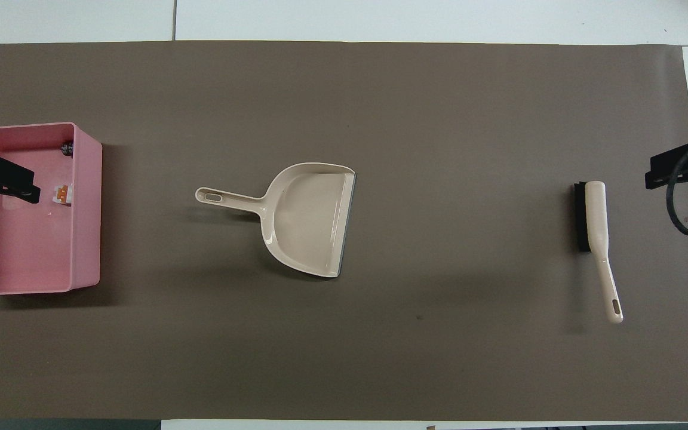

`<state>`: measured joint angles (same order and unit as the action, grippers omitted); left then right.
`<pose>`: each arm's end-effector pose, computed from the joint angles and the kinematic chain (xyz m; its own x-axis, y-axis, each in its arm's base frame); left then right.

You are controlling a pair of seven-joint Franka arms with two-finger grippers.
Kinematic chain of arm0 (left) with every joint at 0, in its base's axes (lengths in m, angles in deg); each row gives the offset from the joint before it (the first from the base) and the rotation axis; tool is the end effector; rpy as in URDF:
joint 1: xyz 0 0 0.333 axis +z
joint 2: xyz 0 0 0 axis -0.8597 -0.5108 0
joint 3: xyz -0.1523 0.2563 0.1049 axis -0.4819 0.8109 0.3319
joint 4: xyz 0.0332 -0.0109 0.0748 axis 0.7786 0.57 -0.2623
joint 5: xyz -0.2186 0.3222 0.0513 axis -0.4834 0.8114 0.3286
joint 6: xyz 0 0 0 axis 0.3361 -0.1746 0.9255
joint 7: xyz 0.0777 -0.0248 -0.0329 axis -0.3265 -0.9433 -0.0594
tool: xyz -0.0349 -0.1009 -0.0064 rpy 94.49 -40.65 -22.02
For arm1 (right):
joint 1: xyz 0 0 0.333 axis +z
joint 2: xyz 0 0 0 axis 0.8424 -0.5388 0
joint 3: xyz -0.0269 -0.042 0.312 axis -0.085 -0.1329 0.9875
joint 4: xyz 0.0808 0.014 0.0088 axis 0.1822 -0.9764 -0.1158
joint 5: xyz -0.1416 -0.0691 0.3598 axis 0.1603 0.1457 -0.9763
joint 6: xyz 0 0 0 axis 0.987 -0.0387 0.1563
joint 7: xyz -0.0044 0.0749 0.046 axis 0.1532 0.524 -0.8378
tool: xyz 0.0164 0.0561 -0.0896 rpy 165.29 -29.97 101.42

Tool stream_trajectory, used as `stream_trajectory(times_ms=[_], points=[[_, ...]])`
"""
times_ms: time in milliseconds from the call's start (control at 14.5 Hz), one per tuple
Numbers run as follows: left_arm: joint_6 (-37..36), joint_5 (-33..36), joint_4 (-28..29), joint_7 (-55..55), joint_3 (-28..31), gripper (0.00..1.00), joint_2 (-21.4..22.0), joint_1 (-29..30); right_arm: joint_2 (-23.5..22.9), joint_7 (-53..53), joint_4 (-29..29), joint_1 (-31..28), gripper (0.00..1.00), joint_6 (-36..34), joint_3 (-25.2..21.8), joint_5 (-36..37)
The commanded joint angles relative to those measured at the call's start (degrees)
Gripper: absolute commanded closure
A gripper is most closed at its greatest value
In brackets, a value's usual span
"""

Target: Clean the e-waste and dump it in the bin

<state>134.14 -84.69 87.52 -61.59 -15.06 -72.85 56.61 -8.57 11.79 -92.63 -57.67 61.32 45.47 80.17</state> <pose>0.5531 -0.0141 0.6149 0.9923 -0.0462 -0.1146 -0.0477 -0.9988 -0.0105 0.5417 -0.0222 0.6359 0.9916 -0.1185 -0.0523 -0.1169 -0.9926 0.0333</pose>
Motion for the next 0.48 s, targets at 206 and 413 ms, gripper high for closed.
stream_trajectory(times_ms=[206, 413], points=[[3.6, 1.2, 2.1, -0.3, 0.0, 0.01, 1.2, -0.2, 0.1, 1.2, -0.1, -0.4, 0.00, 0.4, 0.4, 0.3], [3.6, 1.2, 2.1, -0.3, -0.1, 0.01, 1.2, -0.1, 0.1, 1.2, -0.1, -0.4, 0.00, 0.4, 0.4, 0.3]])
